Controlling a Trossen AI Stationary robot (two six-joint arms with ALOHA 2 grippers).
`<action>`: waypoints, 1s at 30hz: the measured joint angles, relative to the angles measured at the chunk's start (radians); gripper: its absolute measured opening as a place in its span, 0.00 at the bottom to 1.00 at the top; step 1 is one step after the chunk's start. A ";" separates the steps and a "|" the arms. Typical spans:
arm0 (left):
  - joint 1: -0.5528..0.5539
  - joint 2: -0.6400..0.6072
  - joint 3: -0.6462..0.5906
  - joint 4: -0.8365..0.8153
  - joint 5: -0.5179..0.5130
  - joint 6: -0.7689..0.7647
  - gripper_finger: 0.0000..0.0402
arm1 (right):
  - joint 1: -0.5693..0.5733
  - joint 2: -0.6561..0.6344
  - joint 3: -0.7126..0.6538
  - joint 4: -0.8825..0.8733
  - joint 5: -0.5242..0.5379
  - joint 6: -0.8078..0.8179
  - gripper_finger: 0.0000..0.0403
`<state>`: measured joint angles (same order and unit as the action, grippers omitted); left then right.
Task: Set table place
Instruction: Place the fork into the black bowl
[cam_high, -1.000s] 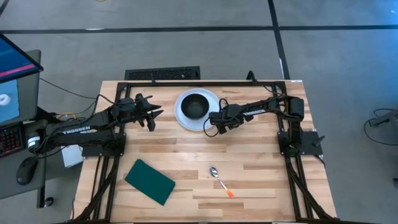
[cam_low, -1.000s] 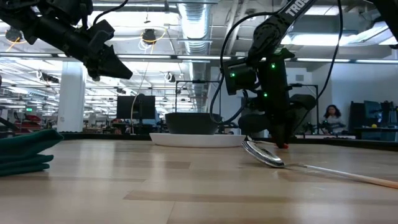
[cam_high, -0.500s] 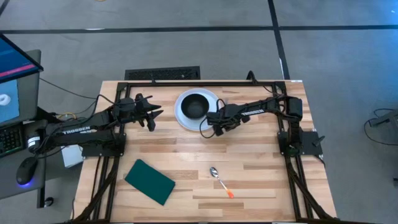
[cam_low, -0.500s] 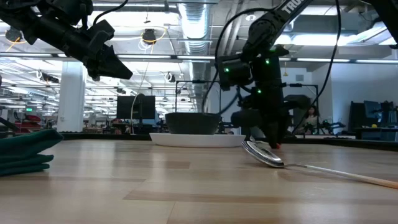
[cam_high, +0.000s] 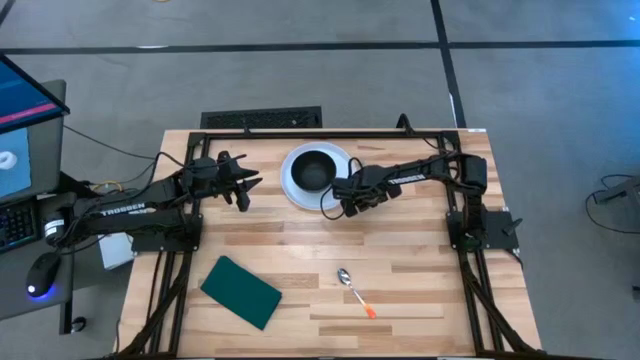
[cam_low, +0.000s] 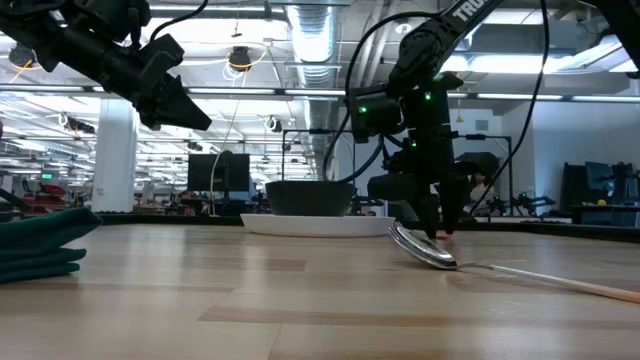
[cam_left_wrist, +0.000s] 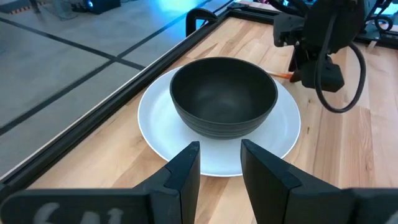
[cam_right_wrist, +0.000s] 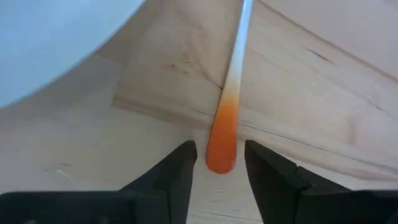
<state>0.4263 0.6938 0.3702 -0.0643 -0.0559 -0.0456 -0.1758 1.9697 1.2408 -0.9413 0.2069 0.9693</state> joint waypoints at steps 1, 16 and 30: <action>0.000 0.000 0.000 0.000 0.000 0.000 0.26 | -0.003 -0.001 0.000 0.000 -0.002 0.008 0.44; 0.000 0.000 0.000 -0.047 0.000 0.000 0.26 | -0.010 -0.006 -0.023 0.060 -0.009 0.123 0.47; 0.000 0.000 0.000 -0.053 0.000 0.000 0.26 | -0.004 -0.005 -0.035 0.106 0.011 0.123 0.44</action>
<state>0.4266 0.6941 0.3702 -0.1178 -0.0555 -0.0456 -0.1802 1.9652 1.2060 -0.8355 0.2181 1.0927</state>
